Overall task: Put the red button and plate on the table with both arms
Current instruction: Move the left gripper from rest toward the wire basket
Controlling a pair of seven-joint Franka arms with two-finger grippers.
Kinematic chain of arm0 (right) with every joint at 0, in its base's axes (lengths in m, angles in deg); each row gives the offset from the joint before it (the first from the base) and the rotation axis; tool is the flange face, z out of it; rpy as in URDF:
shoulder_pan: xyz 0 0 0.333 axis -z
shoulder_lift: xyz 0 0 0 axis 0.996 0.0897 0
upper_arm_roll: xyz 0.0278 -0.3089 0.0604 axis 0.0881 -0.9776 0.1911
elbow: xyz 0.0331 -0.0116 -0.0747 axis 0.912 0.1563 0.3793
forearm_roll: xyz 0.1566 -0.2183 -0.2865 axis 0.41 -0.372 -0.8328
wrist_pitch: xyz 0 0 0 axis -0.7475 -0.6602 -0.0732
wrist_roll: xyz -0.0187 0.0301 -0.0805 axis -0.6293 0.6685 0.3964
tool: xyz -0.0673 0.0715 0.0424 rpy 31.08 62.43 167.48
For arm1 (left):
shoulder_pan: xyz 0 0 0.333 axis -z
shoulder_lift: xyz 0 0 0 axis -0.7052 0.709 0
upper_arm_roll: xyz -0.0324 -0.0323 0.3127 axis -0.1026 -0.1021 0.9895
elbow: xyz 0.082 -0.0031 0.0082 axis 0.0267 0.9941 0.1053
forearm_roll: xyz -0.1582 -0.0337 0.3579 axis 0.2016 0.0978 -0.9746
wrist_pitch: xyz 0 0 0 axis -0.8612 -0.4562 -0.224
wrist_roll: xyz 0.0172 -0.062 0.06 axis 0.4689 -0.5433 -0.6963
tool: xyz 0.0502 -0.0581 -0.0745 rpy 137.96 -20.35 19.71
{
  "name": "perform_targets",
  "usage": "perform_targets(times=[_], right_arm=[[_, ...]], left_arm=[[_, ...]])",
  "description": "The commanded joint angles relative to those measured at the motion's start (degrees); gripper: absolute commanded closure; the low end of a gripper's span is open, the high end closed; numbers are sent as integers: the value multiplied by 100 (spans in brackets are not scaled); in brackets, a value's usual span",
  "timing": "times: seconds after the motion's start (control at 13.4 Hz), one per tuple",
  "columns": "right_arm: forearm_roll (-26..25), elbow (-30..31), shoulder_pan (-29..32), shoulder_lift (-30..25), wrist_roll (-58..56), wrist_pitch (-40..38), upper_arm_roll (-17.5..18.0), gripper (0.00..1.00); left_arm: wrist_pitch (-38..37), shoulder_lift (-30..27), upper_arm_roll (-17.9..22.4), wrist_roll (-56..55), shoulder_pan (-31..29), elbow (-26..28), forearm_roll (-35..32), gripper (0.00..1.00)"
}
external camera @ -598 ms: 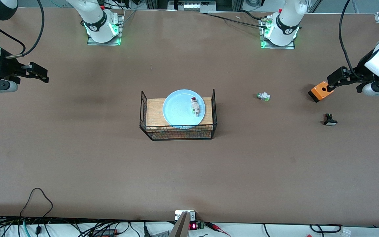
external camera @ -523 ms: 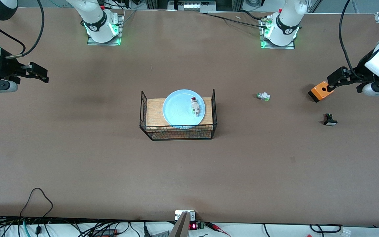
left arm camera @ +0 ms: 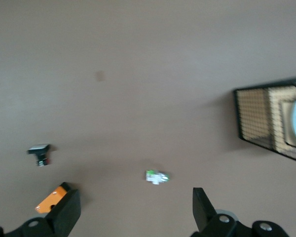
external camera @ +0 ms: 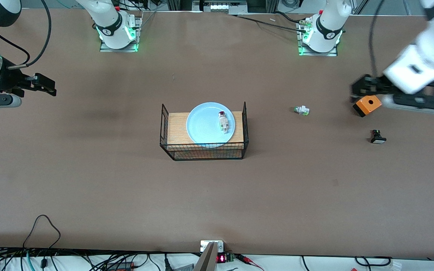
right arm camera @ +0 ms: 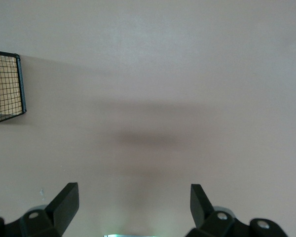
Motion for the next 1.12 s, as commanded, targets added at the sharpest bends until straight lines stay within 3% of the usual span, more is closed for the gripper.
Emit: perform_targets(times=[0.0, 0.3, 0.45, 0.6, 0.75, 1.05], right_arm=[[-31, -153, 10, 63, 55, -85, 10, 0], [-39, -153, 10, 63, 55, -85, 10, 0], [-39, -153, 10, 115, 2, -93, 2, 0], [-40, -153, 19, 169, -7, -93, -16, 0], [-4, -162, 45, 169, 2, -93, -16, 0], [4, -162, 28, 169, 63, -93, -16, 0]], left_arm=[[-272, 73, -453, 84, 65, -64, 84, 0], [-396, 442, -1166, 41, 170, -117, 127, 0], [241, 591, -1369, -439, 433, -108, 198, 0], [509, 950, -1414, -1693, 906, -160, 198, 0], [518, 1546, -1405, -2645, 1434, -878, 137, 0], [1175, 2330, -1405, -3614, 1989, -1312, -249, 0]])
